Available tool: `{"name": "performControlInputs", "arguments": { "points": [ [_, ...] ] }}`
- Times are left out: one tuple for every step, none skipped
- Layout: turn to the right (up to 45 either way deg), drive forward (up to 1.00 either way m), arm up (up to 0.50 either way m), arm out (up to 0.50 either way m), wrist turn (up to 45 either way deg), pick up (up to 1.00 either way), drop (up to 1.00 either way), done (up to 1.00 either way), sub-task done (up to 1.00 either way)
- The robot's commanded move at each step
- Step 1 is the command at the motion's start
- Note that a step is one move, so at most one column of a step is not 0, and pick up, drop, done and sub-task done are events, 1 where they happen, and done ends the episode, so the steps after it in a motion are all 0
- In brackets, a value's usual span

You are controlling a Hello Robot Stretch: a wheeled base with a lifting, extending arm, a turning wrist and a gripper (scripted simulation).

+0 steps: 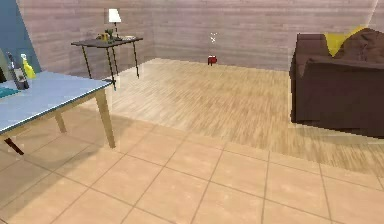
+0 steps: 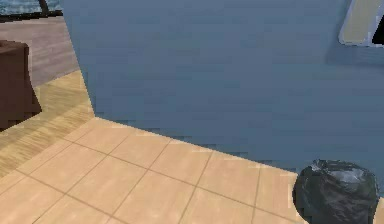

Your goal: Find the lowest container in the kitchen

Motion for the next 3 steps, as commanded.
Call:
{"name": "performControlInputs", "arguments": {
  "points": [
    [-3.0, 0.00, 0.00, 0.00, 0.0, 0.00, 0.00, 0.00, 0.00],
    [0.0, 1.00, 0.00, 0.00, 0.0, 0.00, 0.00, 0.00, 0.00],
    [0.0, 0.85, 0.00, 0.00, 0.0, 0.00, 0.00, 0.00, 0.00]
  ]
}}
